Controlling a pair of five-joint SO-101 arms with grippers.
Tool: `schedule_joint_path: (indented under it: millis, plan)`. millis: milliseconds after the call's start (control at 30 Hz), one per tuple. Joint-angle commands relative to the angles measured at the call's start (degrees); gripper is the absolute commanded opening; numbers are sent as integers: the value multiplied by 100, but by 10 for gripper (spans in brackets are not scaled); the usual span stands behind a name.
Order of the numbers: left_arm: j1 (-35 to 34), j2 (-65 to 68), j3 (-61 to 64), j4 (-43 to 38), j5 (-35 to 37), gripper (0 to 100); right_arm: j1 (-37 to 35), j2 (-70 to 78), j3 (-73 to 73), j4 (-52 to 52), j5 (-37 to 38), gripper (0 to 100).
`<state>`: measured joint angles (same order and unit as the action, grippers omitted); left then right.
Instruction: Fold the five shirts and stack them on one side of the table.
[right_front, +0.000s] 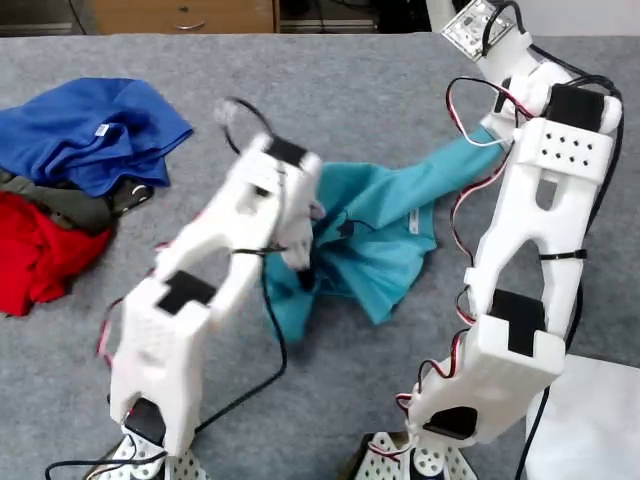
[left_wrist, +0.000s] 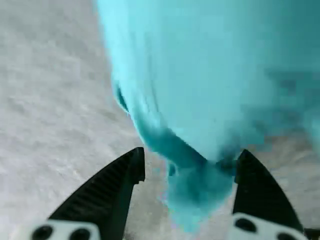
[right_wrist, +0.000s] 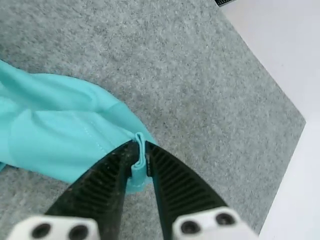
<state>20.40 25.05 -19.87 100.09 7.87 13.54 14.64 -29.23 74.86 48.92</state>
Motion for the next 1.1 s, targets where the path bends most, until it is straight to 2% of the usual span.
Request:
schedule_joint_path:
  millis: [0, 167, 400, 733, 833, 1067]
  plan:
    - [-607, -743, -923, -88, -18, 302, 145, -22, -312, -141, -53, 4]
    - [-1116, -681, -1530, -826, 70, 301, 154, -13, -303, -229, -53, 4]
    - [-1160, 207, -1609, -1758, 1415, 301, 154, -13, -286, -246, -53, 4]
    - [-826, 1903, -2804, -1758, 2857, 300, 145, -4, -277, -255, -53, 4]
    - [-774, 2237, -3226, -1530, 3086, 291, 145, -4, -277, -255, -53, 4]
    - [-466, 2905, -4185, -1064, 3130, 187, 127, -4, -277, -255, -70, 4]
